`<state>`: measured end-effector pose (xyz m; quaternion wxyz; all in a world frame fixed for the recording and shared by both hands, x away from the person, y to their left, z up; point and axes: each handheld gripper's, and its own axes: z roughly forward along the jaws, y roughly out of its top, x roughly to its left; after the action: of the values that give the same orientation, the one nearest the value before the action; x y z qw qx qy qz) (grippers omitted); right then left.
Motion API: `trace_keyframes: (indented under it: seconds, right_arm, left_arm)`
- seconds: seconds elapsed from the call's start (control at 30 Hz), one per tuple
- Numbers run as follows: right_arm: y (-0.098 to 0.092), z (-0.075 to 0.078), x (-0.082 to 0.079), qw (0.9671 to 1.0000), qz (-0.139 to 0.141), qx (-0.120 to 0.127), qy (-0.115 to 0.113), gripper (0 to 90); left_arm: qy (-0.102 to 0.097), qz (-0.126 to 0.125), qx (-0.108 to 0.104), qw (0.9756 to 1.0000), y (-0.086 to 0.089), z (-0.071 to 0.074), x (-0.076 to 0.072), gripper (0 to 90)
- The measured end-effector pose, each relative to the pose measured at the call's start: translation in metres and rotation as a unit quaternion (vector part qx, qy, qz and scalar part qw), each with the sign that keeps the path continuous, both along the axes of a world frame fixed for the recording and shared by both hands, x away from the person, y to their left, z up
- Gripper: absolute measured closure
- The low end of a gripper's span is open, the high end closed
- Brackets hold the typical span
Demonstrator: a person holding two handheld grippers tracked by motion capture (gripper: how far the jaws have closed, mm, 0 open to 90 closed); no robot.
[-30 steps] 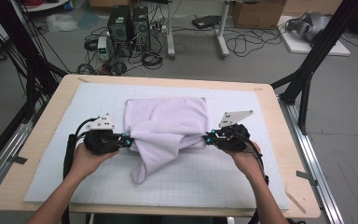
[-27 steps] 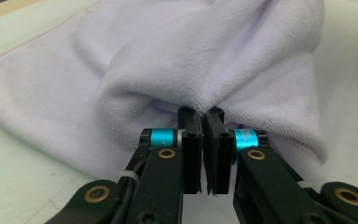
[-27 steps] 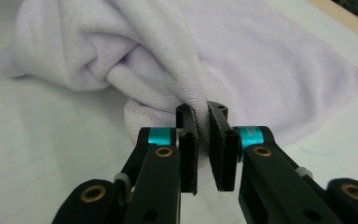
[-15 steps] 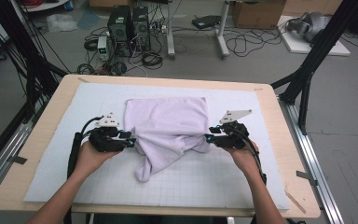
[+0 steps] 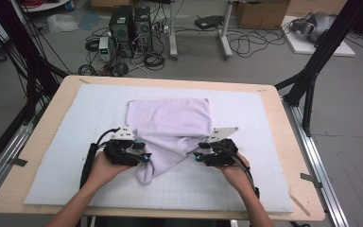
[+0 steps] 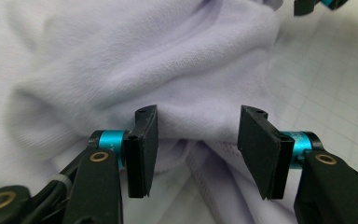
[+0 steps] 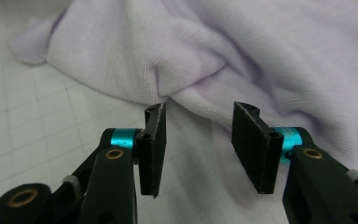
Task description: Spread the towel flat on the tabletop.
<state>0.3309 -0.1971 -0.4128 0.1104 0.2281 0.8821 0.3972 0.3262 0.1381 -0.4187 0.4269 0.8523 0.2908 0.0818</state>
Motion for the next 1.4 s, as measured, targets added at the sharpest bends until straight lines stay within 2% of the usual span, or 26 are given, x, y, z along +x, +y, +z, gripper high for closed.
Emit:
trace_keyframes:
  seconds: [0.07,0.13,0.2,0.27,0.33,0.4,0.47,0.57,0.67,0.77,0.83,0.87,0.93,1.0,1.07,1.17,1.23,1.27,1.33,1.37,1.4]
  right_arm:
    - [0.008,-0.008,0.005,0.9999,0.002,-0.012,0.003,54.7]
    - [0.014,-0.015,0.01,0.9998,-0.001,-0.02,0.0,54.7]
    - [0.018,-0.02,0.015,0.9996,-0.006,-0.027,0.0,55.1]
    - [0.022,-0.023,0.017,0.9995,-0.008,-0.03,-0.009,57.1]
    - [0.024,-0.022,0.019,0.9996,-0.011,-0.018,-0.016,63.0]
    - [0.027,-0.022,0.021,0.9998,-0.008,-0.013,-0.014,76.6]
    - [0.029,-0.023,0.021,0.9998,0.005,-0.017,-0.007,89.4]
    - [0.025,-0.016,0.017,0.9998,0.019,0.0,0.001,89.8]
    - [0.014,-0.001,0.009,0.9996,0.024,0.015,-0.009,89.9]
    - [0.002,0.011,0.002,0.9995,0.018,0.017,-0.022,89.9]
    - [-0.002,0.016,-0.001,0.9992,0.017,0.027,-0.023,89.5]
    - [0.0,0.017,-0.002,0.999,0.021,0.032,-0.023,88.8]
    - [0.011,0.016,-0.005,0.9985,0.039,0.028,-0.027,77.0]
    - [0.026,0.012,-0.007,0.9982,0.052,0.016,-0.026,70.1]
    - [0.04,0.005,-0.008,0.9978,0.062,-0.003,-0.026,62.8]
    - [0.053,-0.013,-0.004,0.9969,0.068,-0.04,-0.005,57.5]
    - [0.055,-0.02,-0.004,0.9968,0.067,-0.043,0.002,57.1]
    - [0.055,-0.022,-0.003,0.9966,0.065,-0.051,0.007,57.2]
    - [0.054,-0.023,-0.002,0.9967,0.064,-0.05,0.005,59.1]
    - [0.054,-0.023,-0.002,0.9966,0.064,-0.052,0.003,62.0]
    - [0.055,-0.024,-0.001,0.9964,0.064,-0.055,0.002,64.7]
  left_arm:
    - [-0.013,0.012,0.024,0.9996,-0.008,-0.007,0.004,51.3]
    - [-0.021,0.017,0.03,0.9992,-0.012,-0.012,0.008,62.7]
    - [-0.023,0.017,0.033,0.999,-0.013,-0.014,0.01,75.1]
    - [-0.022,0.018,0.025,0.9993,-0.01,-0.013,0.01,79.8]
    - [-0.02,0.017,0.017,0.9995,-0.007,-0.009,0.009,81.2]
    - [-0.019,0.015,-0.001,0.9997,-0.001,-0.001,0.006,81.9]
    - [-0.026,0.011,-0.007,0.9996,0.004,0.007,0.002,82.0]
    - [-0.031,0.016,-0.025,0.9991,0.017,0.021,-0.002,81.9]
    - [-0.038,0.026,-0.037,0.9982,0.032,0.034,-0.004,81.8]
    - [-0.042,0.04,-0.052,0.9969,0.045,0.044,-0.005,81.6]
    - [-0.045,0.058,-0.043,0.9964,0.05,0.046,-0.003,79.4]
    - [-0.043,0.063,-0.039,0.9963,0.051,0.045,-0.001,77.5]
    - [-0.031,0.063,-0.035,0.9969,0.051,0.04,0.002,72.8]
    - [-0.015,0.055,-0.043,0.9975,0.049,0.034,0.002,59.2]
    - [-0.004,0.027,-0.042,0.9988,0.044,0.026,-0.001,49.1]
    - [0.012,0.008,-0.025,0.9996,0.032,0.011,-0.003,43.6]
    - [0.022,-0.004,-0.006,0.9997,0.024,0.0,-0.004,44.4]
    - [0.022,-0.009,0.011,0.9997,0.019,-0.006,-0.004,48.1]
    - [0.016,-0.016,0.029,0.9993,0.014,-0.013,-0.004,59.0]
    - [0.014,-0.017,0.022,0.9995,0.013,-0.015,-0.005,69.3]
    - [0.013,-0.019,0.02,0.9995,0.013,-0.014,-0.004,74.3]
